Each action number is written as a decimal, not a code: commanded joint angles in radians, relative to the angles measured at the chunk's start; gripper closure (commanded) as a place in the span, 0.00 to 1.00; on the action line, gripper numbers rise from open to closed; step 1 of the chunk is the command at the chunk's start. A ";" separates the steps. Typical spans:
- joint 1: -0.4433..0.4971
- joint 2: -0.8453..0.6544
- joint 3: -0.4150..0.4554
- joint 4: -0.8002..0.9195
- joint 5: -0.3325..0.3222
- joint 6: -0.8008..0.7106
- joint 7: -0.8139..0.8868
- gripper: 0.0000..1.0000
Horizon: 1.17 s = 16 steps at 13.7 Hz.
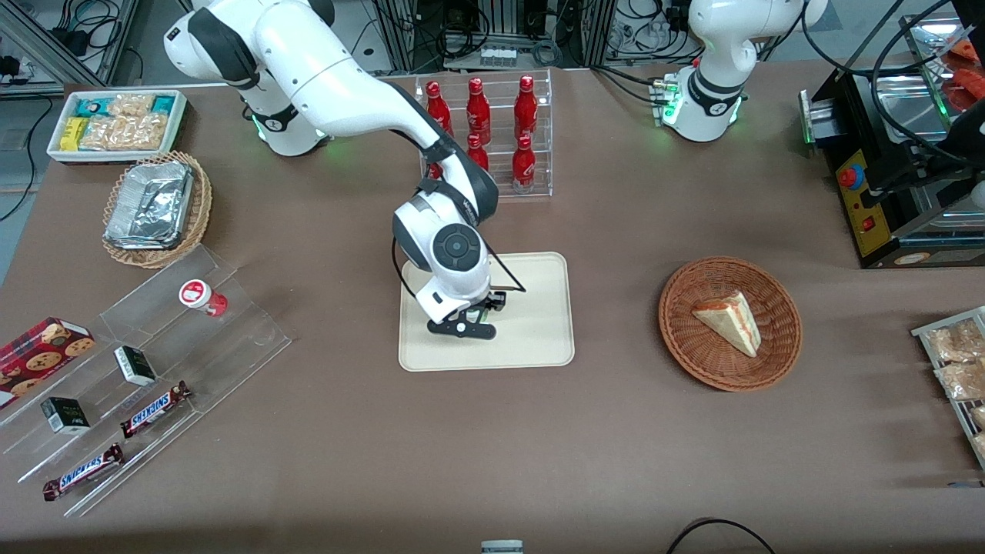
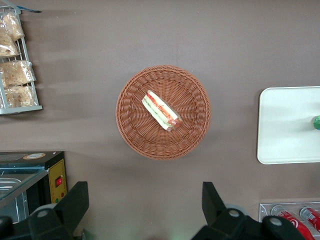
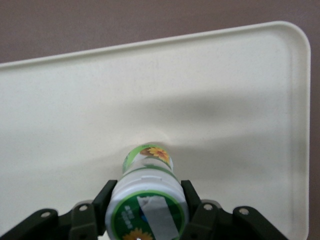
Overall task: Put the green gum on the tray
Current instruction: 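Lower the green gum bottle onto the tray center, then open the right gripper to release the bottle and raise it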
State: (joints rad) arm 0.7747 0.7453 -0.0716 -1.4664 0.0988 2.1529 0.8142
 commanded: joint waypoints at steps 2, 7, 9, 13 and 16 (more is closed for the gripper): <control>0.018 0.043 -0.010 0.046 0.028 0.018 0.016 1.00; 0.018 0.052 -0.011 0.044 0.018 0.036 -0.007 0.00; 0.017 0.051 -0.013 0.043 0.018 0.035 -0.052 0.00; 0.018 0.043 -0.013 0.041 0.010 0.028 -0.064 0.00; 0.018 0.017 -0.013 0.041 0.010 0.018 -0.066 0.00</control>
State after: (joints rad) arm 0.7869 0.7664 -0.0755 -1.4533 0.0988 2.1861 0.7609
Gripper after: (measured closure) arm 0.000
